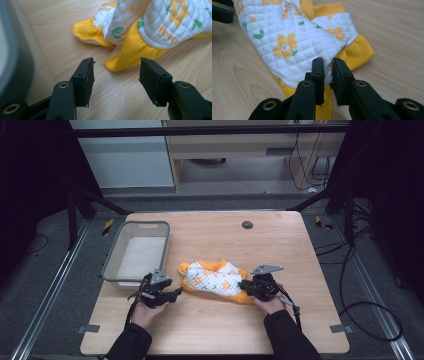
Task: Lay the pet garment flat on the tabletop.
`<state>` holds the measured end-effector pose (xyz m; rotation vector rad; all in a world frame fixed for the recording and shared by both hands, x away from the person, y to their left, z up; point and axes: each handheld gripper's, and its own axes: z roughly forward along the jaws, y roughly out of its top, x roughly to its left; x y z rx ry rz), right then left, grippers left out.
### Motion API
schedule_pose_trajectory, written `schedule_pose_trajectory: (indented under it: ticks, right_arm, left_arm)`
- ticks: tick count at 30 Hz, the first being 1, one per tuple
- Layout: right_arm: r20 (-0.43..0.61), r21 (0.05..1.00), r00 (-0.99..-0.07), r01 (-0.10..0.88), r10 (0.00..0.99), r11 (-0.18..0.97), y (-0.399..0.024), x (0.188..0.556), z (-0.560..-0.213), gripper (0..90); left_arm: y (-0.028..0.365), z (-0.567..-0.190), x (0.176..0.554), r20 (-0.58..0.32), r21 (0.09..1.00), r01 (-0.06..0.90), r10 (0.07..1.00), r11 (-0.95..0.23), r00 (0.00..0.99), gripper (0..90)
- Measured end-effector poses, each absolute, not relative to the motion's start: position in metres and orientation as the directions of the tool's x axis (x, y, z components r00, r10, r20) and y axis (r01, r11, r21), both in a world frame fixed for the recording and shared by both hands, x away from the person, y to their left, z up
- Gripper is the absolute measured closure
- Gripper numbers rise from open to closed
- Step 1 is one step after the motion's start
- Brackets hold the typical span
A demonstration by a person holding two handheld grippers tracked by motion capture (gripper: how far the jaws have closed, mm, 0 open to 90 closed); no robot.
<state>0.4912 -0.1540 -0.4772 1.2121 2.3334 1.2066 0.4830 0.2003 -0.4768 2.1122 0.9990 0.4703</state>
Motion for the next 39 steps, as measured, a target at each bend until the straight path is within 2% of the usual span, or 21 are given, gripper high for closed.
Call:
schedule_pose_trajectory:
  ticks: [5, 7, 9, 12, 14, 18, 24, 29, 32, 35, 37, 39]
  right_arm:
    - [0.139, 0.768, -0.626, 0.557, 0.767, 0.316, -0.153, 0.491, -0.478, 79.9]
    - [0.14, 0.768, -0.626, 0.558, 0.768, 0.315, -0.153, 0.491, -0.478, 80.1]
    - [0.145, 0.767, -0.623, 0.562, 0.769, 0.31, -0.153, 0.492, -0.478, 80.2]
    - [0.139, 0.77, -0.624, 0.556, 0.769, 0.312, -0.153, 0.492, -0.478, 80.2]
    - [0.145, 0.769, -0.621, 0.561, 0.77, 0.307, -0.153, 0.491, -0.477, 79.4]
    - [0.148, 0.783, -0.622, 0.549, 0.769, 0.293, -0.156, 0.489, -0.473, 72.9]
    - [0.096, 0.827, -0.65, 0.473, 0.754, 0.303, -0.168, 0.473, -0.464, 55.3]
    - [0.091, 0.822, -0.668, 0.469, 0.739, 0.323, -0.183, 0.459, -0.471, 49.2]
    - [0.074, 0.796, -0.668, 0.487, 0.741, 0.36, -0.188, 0.456, -0.483, 50.2]
    - [0.084, 0.765, -0.659, 0.523, 0.747, 0.376, -0.188, 0.459, -0.493, 55.5]
    - [0.075, 0.763, -0.668, 0.516, 0.74, 0.389, -0.186, 0.46, -0.495, 61.0]
    - [0.074, 0.754, -0.67, 0.523, 0.739, 0.398, -0.184, 0.46, -0.493, 72.0]
  left_arm:
    - [0.188, -0.485, 0.489, 0.027, 0.735, 0.499, 0.755, -0.459, 0.656, 48.5]
    - [0.185, -0.488, 0.49, 0.019, 0.728, 0.501, 0.745, -0.467, 0.667, 52.7]
    - [0.184, -0.49, 0.492, 0.002, 0.726, 0.505, 0.735, -0.467, 0.678, 59.4]
    - [0.182, -0.491, 0.493, -0.016, 0.705, 0.517, 0.719, -0.484, 0.695, 76.5]
    - [0.182, -0.49, 0.492, -0.034, 0.699, 0.526, 0.712, -0.485, 0.701, 84.8]
    - [0.18, -0.488, 0.488, -0.049, 0.69, 0.529, 0.697, -0.494, 0.715, 87.1]
    - [0.178, -0.482, 0.478, -0.07, 0.695, 0.522, 0.676, -0.494, 0.733, 87.3]
    - [0.18, -0.481, 0.47, -0.08, 0.693, 0.523, 0.668, -0.496, 0.74, 87.3]
    - [0.179, -0.482, 0.468, -0.082, 0.688, 0.528, 0.669, -0.498, 0.738, 87.3]
    - [0.179, -0.483, 0.468, -0.082, 0.686, 0.528, 0.667, -0.501, 0.74, 87.3]
    - [0.178, -0.482, 0.466, -0.084, 0.686, 0.526, 0.663, -0.503, 0.744, 87.3]
    - [0.178, -0.481, 0.465, -0.084, 0.687, 0.524, 0.661, -0.504, 0.746, 87.3]
